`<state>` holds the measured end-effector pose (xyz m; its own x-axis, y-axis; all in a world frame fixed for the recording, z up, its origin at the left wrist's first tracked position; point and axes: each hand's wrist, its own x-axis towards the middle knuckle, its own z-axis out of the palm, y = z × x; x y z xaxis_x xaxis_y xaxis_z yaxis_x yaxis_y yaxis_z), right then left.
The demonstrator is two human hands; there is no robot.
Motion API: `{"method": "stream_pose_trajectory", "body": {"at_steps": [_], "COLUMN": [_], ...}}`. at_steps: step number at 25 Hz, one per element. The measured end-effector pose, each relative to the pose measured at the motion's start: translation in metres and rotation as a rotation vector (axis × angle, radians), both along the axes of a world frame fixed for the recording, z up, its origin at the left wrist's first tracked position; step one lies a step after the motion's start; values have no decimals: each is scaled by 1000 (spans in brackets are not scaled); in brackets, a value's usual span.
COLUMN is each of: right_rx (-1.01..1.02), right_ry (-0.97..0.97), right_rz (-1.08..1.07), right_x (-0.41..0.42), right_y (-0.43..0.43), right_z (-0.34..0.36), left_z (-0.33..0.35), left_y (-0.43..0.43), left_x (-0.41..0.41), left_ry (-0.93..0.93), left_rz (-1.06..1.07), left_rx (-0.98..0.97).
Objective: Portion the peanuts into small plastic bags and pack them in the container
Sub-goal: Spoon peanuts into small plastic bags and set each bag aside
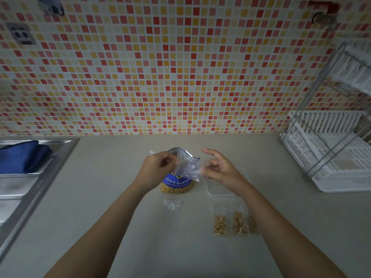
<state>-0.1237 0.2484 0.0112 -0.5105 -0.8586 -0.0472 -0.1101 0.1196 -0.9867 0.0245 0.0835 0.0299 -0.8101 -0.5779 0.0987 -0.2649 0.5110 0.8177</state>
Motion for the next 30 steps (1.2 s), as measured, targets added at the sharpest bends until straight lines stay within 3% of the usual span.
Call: {"method": "stream_pose_trajectory", "body": {"at_steps": [9, 11, 15, 18, 22, 27, 28, 30], "right_rx": [38, 78, 104, 121, 38, -38, -49, -72], "right_ry": [85, 291, 915, 1109, 1089, 880, 819, 649], "right_rz": [-34, -94, -53, -76, -124, -134, -138, -164], "right_x": [-4, -4, 3, 6, 3, 6, 5, -2], "right_y": [-14, -19, -34, -50, -60, -61, -61, -59], "right_z": [0, 3, 15, 17, 11, 7, 6, -1], "left_z": [13, 19, 28, 26, 21, 13, 12, 11], "left_y": [-14, -20, -25, -23, -24, -29, -30, -38], "left_x": [-6, -8, -15, -22, -26, -27, -26, -30], "left_ry": [-37, -30, -36, -22, -22, -31, -24, -19], "left_rz": [48, 58, 23, 11, 16, -6, -20, 40], "left_rx": [-62, 1, 133, 178, 210, 267, 249, 29]}}
